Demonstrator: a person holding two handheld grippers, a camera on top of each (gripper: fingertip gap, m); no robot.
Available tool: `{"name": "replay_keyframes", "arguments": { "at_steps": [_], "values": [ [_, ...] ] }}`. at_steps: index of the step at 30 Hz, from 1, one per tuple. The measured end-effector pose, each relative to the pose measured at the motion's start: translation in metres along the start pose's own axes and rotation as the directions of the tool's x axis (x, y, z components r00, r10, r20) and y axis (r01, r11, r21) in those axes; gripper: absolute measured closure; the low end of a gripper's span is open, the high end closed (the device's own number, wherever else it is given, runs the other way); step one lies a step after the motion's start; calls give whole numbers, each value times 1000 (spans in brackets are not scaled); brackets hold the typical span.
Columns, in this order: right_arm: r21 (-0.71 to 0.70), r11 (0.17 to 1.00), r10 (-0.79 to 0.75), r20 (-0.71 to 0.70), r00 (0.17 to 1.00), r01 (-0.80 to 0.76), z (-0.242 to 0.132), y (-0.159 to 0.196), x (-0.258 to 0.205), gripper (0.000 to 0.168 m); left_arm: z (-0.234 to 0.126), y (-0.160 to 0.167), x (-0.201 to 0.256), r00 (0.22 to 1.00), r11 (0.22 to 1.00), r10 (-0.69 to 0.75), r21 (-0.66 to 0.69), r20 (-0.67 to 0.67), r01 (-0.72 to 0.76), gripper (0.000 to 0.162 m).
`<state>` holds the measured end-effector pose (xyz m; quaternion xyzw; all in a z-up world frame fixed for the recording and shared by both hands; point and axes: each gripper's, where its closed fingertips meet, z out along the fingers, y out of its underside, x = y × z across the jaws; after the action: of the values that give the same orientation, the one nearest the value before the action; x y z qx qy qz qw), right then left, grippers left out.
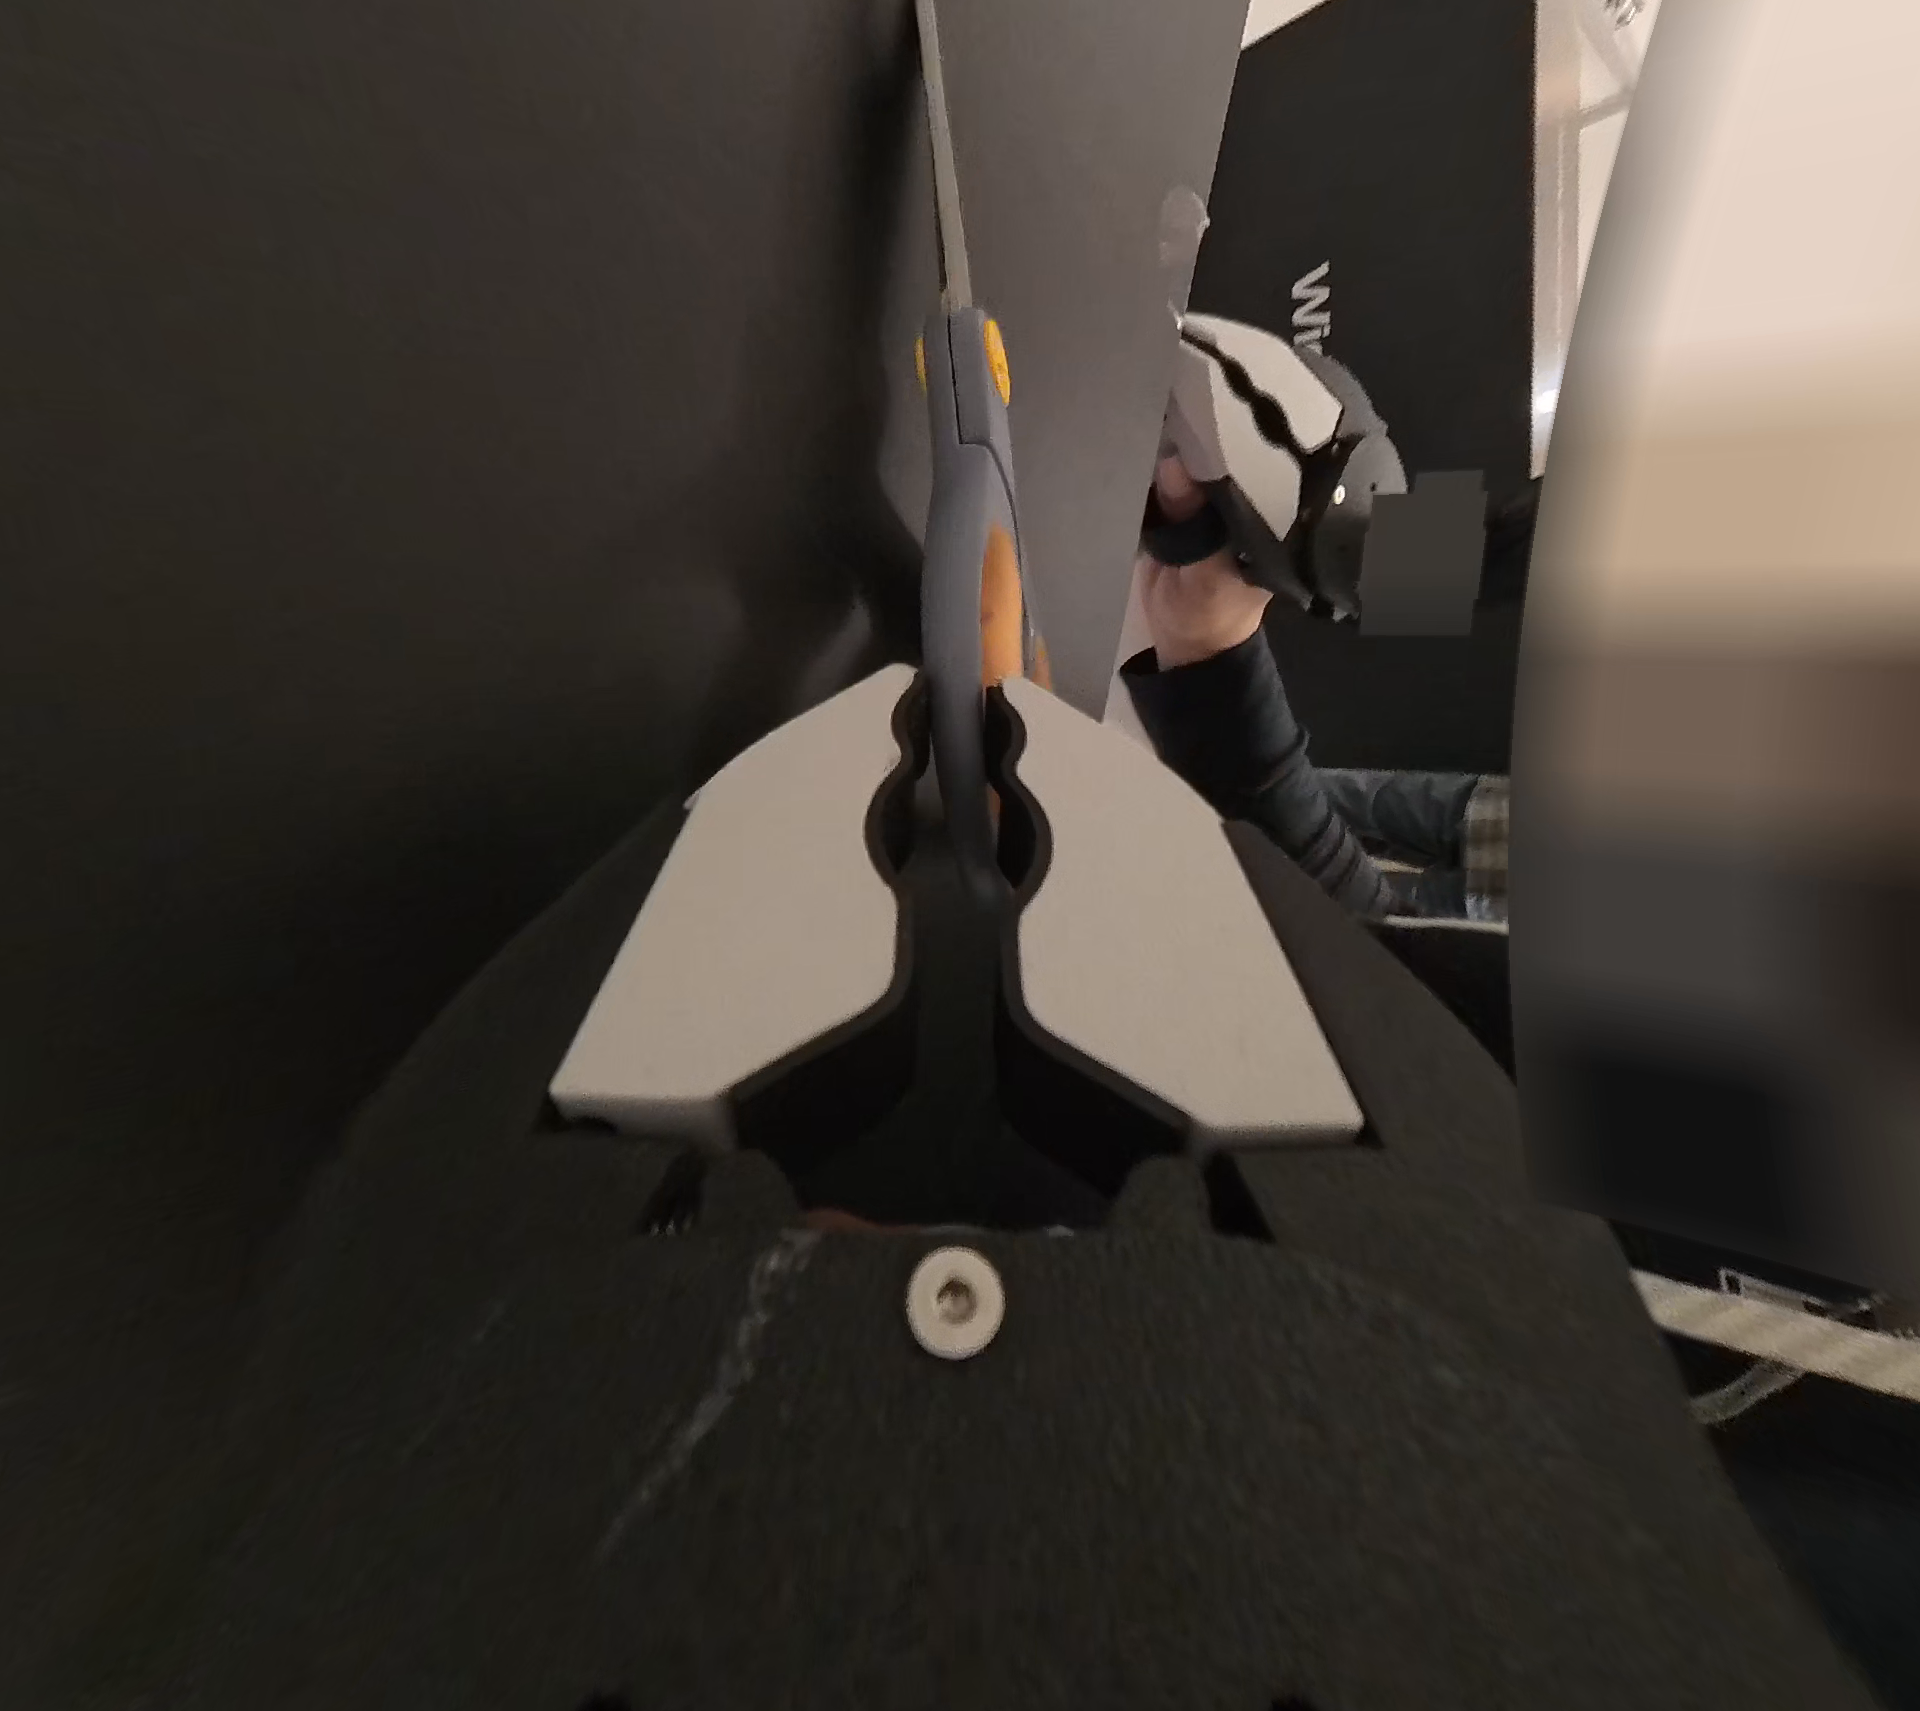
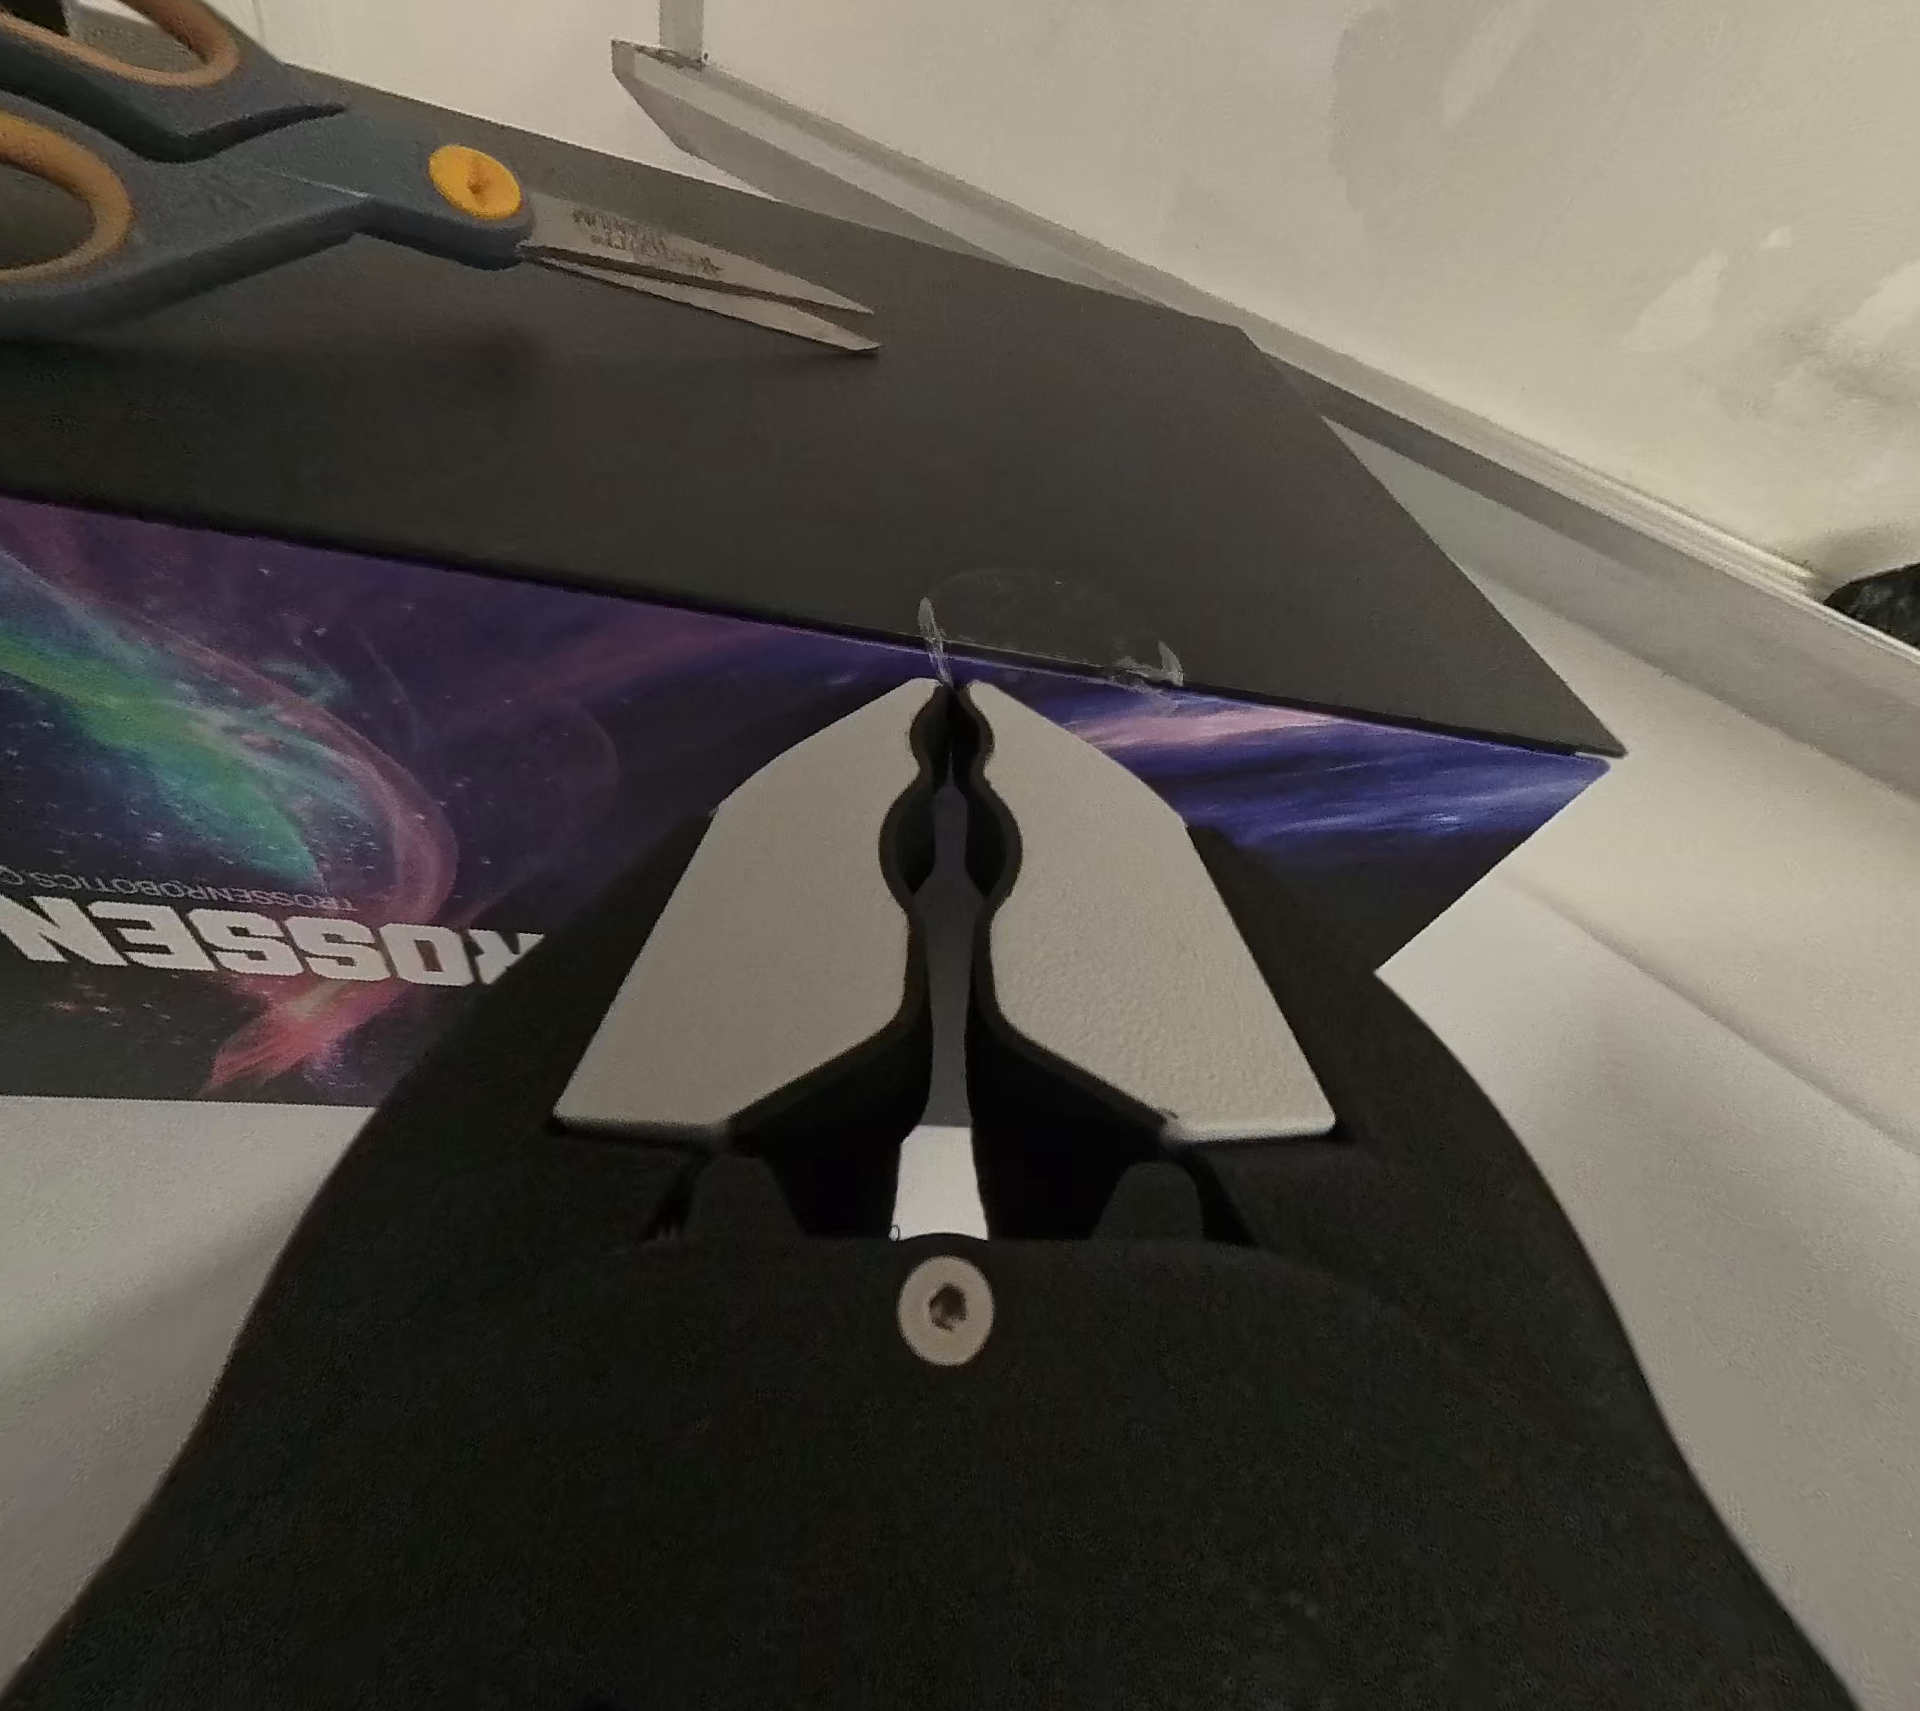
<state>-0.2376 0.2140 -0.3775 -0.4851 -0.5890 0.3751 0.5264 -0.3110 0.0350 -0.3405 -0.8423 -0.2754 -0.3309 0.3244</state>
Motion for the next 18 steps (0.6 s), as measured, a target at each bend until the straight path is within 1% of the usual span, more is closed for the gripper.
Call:
{"name": "replay_keyframes", "arguments": {
  "at_steps": [4,6,10,11,13,15,16,18],
  "values": [
    [-23,1000,7,-21,1000,-8,0,1,2,168,-5,0,-3,992,993,108,-59,67,-104,152],
    [-37,999,-5,-27,1000,4,-1,1,3,168,-8,-4,-4,981,986,159,-62,107,-153,152],
    [-80,996,-45,-19,999,44,-2,0,4,168,-13,-11,-5,931,951,305,-117,199,-287,152],
    [-86,996,-29,-5,1000,28,-2,0,5,168,-12,-13,-1,929,947,317,-118,193,-299,151],
    [-98,994,-53,0,999,52,-3,0,5,168,-11,-18,6,932,948,315,-114,177,-299,151],
    [-109,991,-80,-6,997,79,-3,-1,6,168,-10,-22,5,900,924,380,-141,213,-356,151],
    [-115,991,-70,-1,998,69,-3,-1,6,168,-10,-24,6,889,915,401,-144,221,-376,152],
    [-123,988,-98,-4,995,97,-3,-2,6,168,-8,-27,14,899,919,393,-127,194,-374,152]
  ]
}}
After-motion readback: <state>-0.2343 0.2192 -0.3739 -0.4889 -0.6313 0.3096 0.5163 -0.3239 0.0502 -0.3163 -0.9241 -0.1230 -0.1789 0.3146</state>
